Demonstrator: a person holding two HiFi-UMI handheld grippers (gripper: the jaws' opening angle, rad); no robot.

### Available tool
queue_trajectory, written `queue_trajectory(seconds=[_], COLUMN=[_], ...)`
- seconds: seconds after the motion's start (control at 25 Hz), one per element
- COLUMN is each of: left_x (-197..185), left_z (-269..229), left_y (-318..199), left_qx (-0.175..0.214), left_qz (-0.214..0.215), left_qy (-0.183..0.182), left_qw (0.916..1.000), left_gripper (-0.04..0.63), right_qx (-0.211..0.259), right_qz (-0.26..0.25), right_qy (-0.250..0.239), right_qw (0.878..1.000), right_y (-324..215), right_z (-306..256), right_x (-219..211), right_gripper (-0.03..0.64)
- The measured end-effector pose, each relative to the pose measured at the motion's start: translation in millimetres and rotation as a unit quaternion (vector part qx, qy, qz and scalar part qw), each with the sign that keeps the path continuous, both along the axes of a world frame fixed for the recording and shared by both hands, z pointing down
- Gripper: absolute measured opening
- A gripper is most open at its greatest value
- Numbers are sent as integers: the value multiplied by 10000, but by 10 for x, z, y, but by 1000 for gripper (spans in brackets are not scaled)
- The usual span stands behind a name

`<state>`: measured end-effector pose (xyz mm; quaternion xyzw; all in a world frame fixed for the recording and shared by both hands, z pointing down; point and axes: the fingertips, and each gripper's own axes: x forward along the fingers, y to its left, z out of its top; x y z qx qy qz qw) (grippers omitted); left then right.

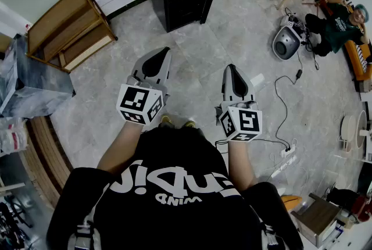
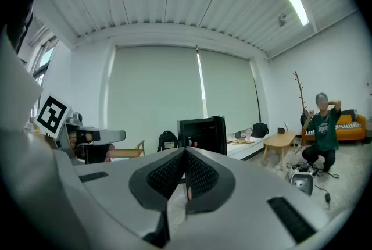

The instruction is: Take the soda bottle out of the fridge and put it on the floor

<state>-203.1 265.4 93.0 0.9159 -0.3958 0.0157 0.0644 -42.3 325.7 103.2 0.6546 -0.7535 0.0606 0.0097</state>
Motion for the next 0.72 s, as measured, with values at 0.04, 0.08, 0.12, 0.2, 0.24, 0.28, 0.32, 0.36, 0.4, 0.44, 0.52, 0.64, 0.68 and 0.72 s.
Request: queue_trajectory(seconds=[0.04,0.08,0.12,0.2,0.24,0.28,0.32,0.36,0.4,0.44,0.52,0.64,0.68,0.72], left_x=[-8,-15,-20,-29,-33,-39,-48,-60,-76,-95,-140,-209,-230,-251], left_z=[-3,-6,-7,-4,1,7,14,19,22,23,17,11,16,27], left_y=[-3,-7,-9,-13,-13,-12,-11,-12,-16,-21,-37,-87,-109,-132], left_qx=[-2,-4,-7,-13,-16,-19,-20,-20,-19,-17,-13,-8,-3,4], left_qz=[-4,-6,-9,-12,-12,-9,-5,0,3,6,14,49,70,96], left_qy=[5,10,13,13,11,9,8,7,6,4,-4,-19,-25,-32], left_qw=[10000,10000,10000,10000,10000,10000,10000,10000,10000,10000,10000,10000,10000,9999], left_gripper=[5,5,5,5,5,5,5,5,5,5,5,5,5,5], right_qx=[-1,0,3,28,49,73,92,104,108,105,85,64,67,75], right_qz=[5,8,5,-34,-69,-103,-130,-149,-160,-163,-150,-96,-70,-43], right_qy=[-2,-5,-11,-51,-88,-127,-158,-178,-186,-185,-176,-152,-141,-132], right_qw=[10000,10000,10000,10000,9999,9998,9997,9997,9996,9996,9997,9998,9999,9999], right_y=[-6,-11,-15,-22,-24,-23,-22,-21,-22,-25,-37,-79,-98,-115], right_z=[-3,-5,-9,-18,-22,-24,-23,-18,-12,-7,3,15,24,36], right_x=[-2,-5,-8,-23,-37,-55,-75,-97,-120,-144,-189,-242,-257,-275], right_gripper=[18,18,18,18,18,20,20,20,20,20,20,20,20,20])
